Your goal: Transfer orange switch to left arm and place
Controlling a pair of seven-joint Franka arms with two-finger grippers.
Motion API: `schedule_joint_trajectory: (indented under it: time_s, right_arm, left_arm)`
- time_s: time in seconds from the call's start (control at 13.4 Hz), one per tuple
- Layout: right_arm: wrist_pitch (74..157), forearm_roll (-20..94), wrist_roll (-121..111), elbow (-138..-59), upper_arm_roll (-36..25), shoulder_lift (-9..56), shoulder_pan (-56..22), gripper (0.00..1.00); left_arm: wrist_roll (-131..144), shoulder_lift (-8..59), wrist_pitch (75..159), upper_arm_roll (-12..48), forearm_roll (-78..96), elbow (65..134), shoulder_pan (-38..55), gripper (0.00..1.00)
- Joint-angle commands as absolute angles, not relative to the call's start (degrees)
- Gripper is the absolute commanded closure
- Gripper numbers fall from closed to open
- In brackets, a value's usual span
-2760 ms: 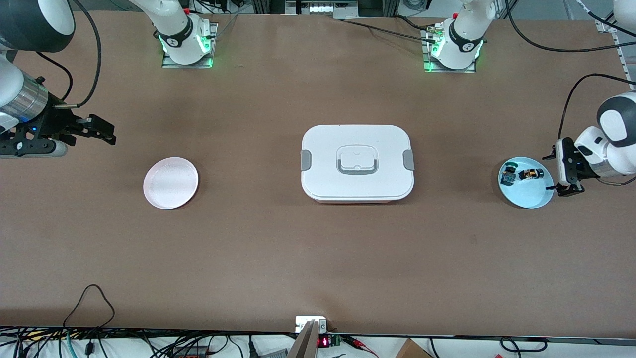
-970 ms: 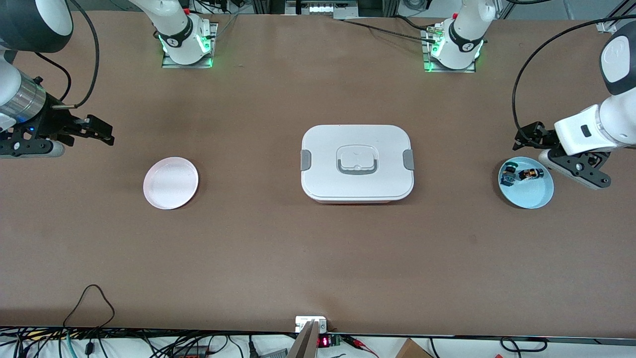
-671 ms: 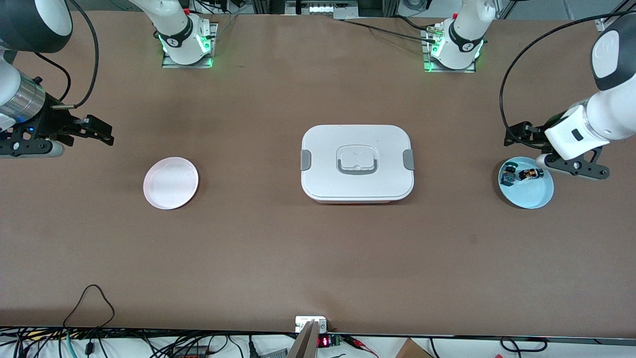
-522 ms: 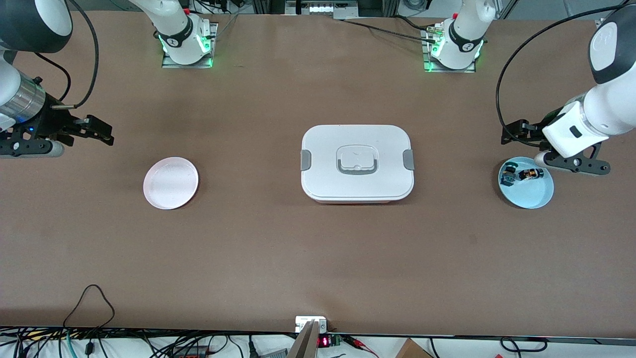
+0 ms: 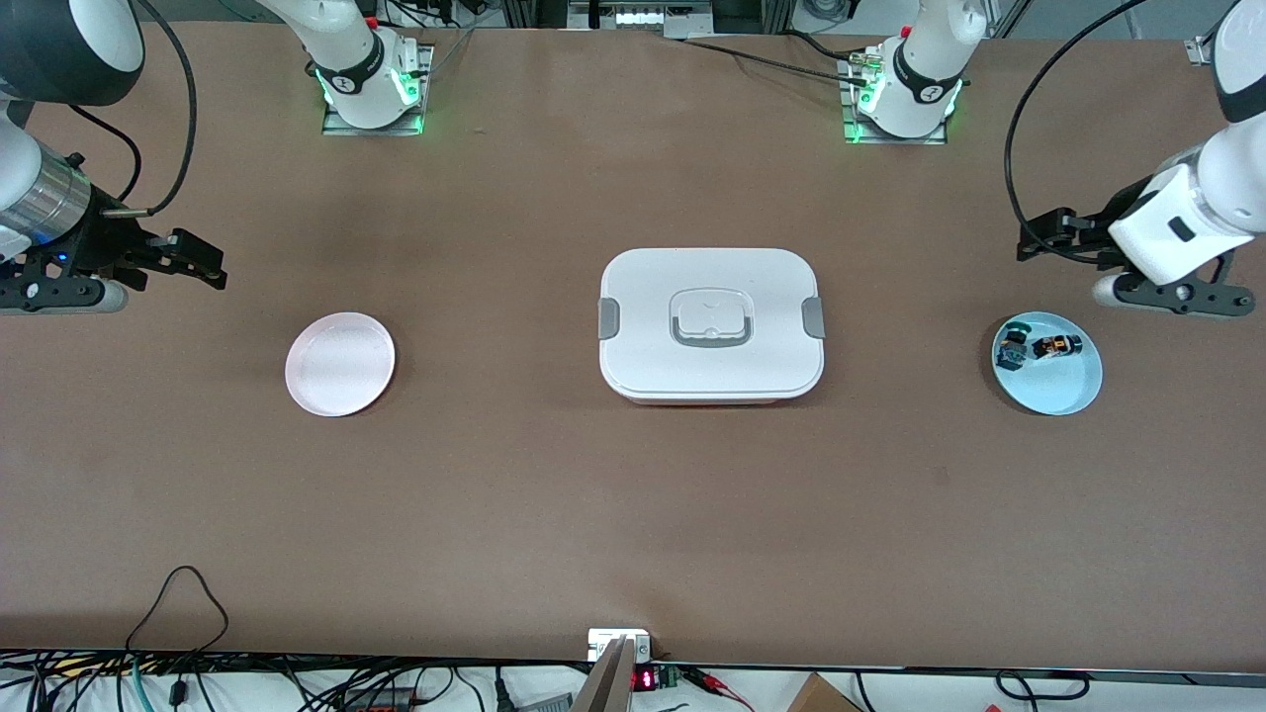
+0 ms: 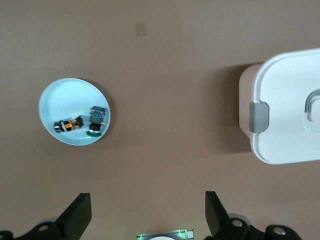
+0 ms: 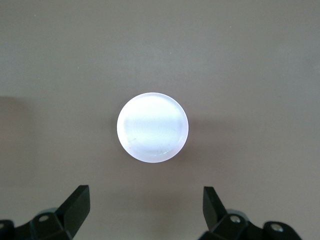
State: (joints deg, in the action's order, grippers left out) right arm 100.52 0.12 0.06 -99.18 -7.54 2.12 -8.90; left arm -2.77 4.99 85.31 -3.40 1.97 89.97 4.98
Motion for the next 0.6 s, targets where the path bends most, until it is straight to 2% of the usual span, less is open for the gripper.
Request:
schedule_joint_trajectory:
  time_s: [0.0, 0.3, 0.52]
  right_arm:
    - [101.2, 1.1, 0.7, -100.3, -7.4, 1.2, -8.4, 0.00]
    - [101.2, 1.1, 0.7, -100.2, -7.4, 1.2, -8.6, 0.00]
    - [101.0, 1.1, 0.8, -100.2, -7.4, 1.2, -8.5, 0.00]
  left_arm:
    - [-1.7, 6.1, 83.8, -3.9, 1.0, 86.0, 4.8, 0.00]
    - [-0.4, 6.1, 84.2, -4.3, 1.6, 84.1, 4.3, 0.00]
    - [-0.4, 5.5, 86.6, -4.3, 1.0, 85.9, 3.9, 0.00]
